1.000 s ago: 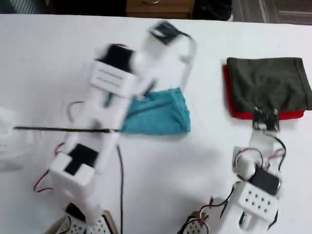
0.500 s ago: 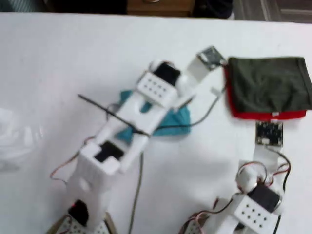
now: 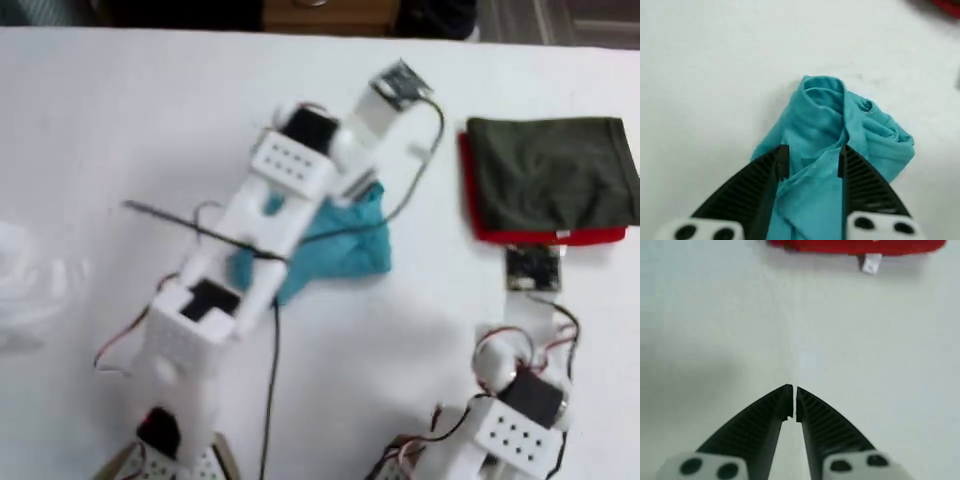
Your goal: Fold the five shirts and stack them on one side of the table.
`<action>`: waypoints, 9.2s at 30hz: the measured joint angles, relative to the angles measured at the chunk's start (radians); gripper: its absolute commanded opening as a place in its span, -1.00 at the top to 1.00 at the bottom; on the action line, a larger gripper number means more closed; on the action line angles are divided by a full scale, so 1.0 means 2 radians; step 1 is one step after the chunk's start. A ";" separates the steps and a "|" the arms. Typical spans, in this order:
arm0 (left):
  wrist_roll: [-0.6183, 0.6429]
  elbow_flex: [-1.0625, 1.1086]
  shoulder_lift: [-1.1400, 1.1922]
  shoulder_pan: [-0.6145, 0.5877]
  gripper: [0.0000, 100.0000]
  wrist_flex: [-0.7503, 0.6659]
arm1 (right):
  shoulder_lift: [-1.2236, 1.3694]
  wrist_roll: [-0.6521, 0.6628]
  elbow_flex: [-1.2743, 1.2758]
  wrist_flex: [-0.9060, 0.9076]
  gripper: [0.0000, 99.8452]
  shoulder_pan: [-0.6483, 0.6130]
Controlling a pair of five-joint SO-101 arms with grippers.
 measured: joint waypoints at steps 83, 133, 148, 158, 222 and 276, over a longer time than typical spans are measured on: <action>0.001 0.535 -0.251 -0.198 0.95 -0.176 | 0.690 -0.144 -0.453 0.009 0.96 -0.290; 0.028 0.145 0.017 -0.290 0.95 0.031 | 0.624 -0.143 -0.366 -0.016 0.96 -0.346; 0.001 0.144 0.021 -0.322 0.95 0.031 | 0.485 -0.077 -0.360 0.089 0.96 -0.285; 0.001 0.144 0.021 -0.323 0.95 0.043 | 0.481 -0.127 -0.274 -0.008 0.71 -0.338; -0.018 0.144 0.021 -0.368 0.95 0.041 | 0.596 -0.124 -0.288 -0.097 0.76 -0.395; -0.018 0.144 0.021 -0.368 0.95 0.041 | 0.573 -0.124 -0.291 -0.063 0.84 -0.394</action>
